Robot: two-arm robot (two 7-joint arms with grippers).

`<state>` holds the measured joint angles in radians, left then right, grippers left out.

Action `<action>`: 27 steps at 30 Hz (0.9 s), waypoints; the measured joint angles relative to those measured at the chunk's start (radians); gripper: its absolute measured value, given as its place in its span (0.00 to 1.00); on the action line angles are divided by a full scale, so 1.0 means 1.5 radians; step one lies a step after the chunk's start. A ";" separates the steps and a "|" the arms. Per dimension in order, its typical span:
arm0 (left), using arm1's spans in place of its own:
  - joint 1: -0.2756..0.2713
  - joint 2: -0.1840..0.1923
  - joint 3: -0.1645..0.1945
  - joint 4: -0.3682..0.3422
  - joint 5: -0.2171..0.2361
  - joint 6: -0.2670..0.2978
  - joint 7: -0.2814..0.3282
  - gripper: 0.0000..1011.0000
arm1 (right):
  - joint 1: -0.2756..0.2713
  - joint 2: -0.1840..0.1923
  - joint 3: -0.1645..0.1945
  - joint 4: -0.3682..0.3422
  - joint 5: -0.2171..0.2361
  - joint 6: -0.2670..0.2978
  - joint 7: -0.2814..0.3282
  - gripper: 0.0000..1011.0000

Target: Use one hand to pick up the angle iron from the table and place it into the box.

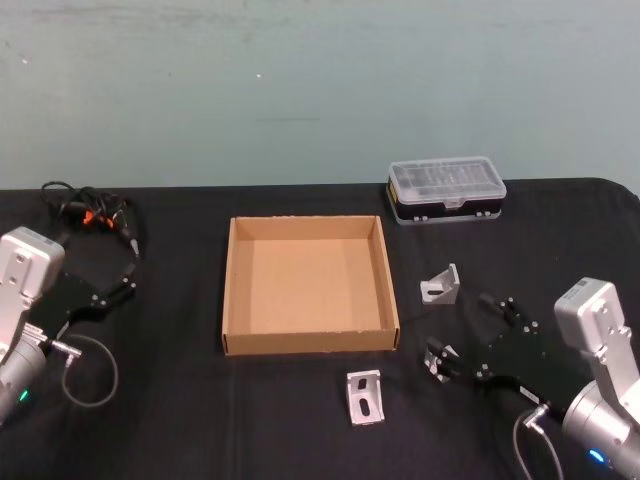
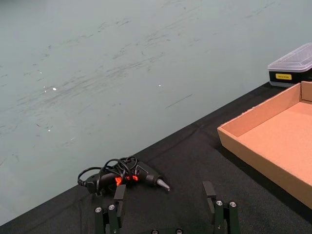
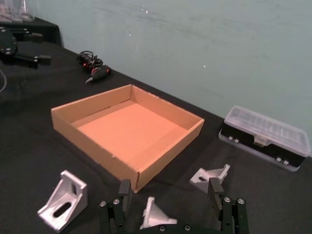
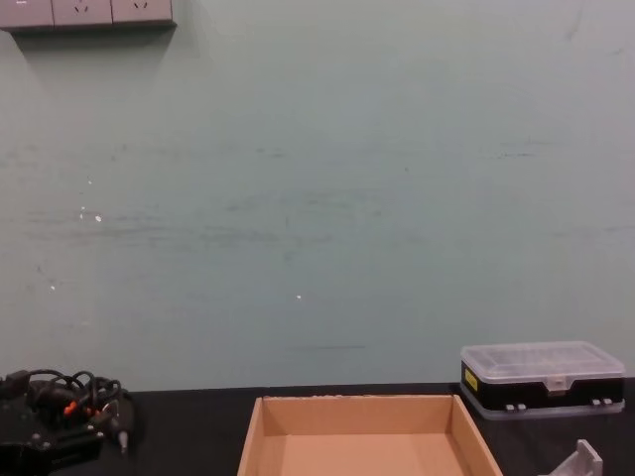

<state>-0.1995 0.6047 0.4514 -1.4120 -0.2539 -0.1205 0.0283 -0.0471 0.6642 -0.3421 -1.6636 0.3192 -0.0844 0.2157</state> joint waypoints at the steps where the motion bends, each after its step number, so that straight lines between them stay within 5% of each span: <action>1: 0.000 0.000 0.000 0.000 0.000 0.000 0.000 0.99 | 0.000 0.000 0.000 0.000 0.000 0.000 0.000 0.99; 27: 0.000 0.000 0.000 0.000 0.000 0.000 0.000 0.99 | -0.011 -0.045 0.012 0.019 -0.027 0.052 0.029 0.99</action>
<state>-0.1995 0.6047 0.4514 -1.4119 -0.2539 -0.1205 0.0283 -0.0642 0.5969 -0.3239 -1.6348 0.2786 -0.0069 0.2589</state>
